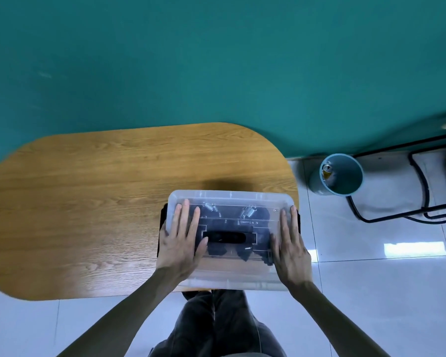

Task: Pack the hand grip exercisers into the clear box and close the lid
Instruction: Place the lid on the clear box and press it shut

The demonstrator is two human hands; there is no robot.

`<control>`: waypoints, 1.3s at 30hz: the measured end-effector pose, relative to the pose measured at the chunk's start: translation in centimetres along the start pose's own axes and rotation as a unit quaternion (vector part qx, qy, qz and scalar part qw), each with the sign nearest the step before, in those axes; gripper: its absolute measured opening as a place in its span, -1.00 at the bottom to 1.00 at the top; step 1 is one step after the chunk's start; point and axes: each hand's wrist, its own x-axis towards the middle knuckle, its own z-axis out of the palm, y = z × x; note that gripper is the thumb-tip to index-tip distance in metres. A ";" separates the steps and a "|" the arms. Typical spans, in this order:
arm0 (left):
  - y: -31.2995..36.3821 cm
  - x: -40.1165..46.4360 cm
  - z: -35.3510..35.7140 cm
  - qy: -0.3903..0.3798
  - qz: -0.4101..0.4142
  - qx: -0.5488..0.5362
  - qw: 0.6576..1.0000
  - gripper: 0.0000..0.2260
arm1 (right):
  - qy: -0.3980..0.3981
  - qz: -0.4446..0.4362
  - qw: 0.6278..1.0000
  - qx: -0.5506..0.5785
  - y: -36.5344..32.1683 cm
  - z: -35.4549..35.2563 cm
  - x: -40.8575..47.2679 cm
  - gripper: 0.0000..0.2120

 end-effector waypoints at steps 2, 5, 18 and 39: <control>-0.1 0.0 -0.1 0.007 0.002 -0.011 1.000 -0.33 | 0.000 0.005 1.000 -0.001 0.0 -0.2 0.1 -0.45; -0.7 -0.3 -0.1 0.039 0.014 -0.059 0.997 -0.35 | -0.017 0.049 0.999 0.001 0.2 -0.3 -0.4 -0.40; -2.4 -1.8 0.6 0.024 -0.102 -0.209 0.972 -0.32 | -0.020 0.140 0.981 0.137 0.8 -1.2 -1.2 -0.26; -3.5 -3.2 0.4 0.082 -0.030 -0.155 0.984 -0.39 | 0.023 0.095 0.992 -0.076 -3.1 -0.9 -2.3 -0.26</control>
